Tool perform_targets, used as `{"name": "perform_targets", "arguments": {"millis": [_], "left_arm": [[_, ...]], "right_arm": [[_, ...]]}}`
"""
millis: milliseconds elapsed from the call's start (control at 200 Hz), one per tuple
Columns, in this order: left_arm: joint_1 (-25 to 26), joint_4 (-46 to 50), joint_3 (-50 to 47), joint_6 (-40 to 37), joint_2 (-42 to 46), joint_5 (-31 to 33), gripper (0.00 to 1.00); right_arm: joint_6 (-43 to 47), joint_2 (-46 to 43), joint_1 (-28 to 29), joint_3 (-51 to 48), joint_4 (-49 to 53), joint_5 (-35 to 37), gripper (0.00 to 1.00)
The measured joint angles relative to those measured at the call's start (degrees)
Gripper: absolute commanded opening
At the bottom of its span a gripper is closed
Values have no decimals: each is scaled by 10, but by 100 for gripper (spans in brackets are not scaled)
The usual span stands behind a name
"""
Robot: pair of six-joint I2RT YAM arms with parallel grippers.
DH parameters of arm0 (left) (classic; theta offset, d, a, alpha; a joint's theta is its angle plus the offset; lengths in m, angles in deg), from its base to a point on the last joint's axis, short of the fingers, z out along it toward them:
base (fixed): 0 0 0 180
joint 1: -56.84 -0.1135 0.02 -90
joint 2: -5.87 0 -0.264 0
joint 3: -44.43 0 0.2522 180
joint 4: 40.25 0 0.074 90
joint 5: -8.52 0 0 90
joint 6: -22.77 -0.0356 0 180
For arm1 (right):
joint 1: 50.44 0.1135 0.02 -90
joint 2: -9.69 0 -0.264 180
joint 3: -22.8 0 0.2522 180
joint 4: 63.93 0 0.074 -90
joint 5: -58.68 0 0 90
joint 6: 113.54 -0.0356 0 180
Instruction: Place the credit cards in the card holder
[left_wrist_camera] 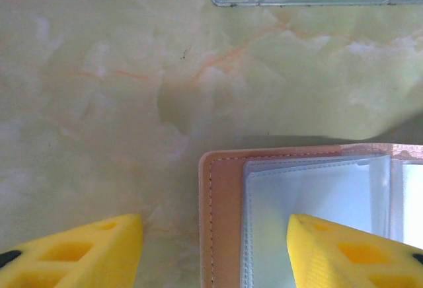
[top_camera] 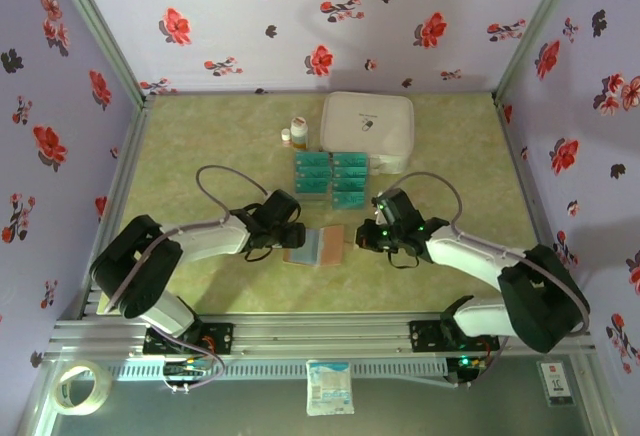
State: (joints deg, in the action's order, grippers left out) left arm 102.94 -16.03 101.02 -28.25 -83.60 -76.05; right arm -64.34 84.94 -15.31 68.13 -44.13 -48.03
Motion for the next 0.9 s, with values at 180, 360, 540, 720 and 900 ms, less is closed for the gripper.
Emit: {"name": "perform_targets", "arguments": {"millis": [180,360,540,720,900], "left_arm": [[2,8,6,-2,-3,1,60],[2,-16,-7,-1,5,-13,59],[3,-71,-40,8,24,-47,54],[4,-101,-49,16,35,-64,47],[4,-114,-54,21,51,-70,43]], "right_arm": [[12,41,-1,-1,-2,7,0],[17,51,-1,-2,-2,14,8],[22,54,-2,-1,-2,19,21],[27,50,-3,4,2,19,40],[28,2,-3,9,38,33,47]]}}
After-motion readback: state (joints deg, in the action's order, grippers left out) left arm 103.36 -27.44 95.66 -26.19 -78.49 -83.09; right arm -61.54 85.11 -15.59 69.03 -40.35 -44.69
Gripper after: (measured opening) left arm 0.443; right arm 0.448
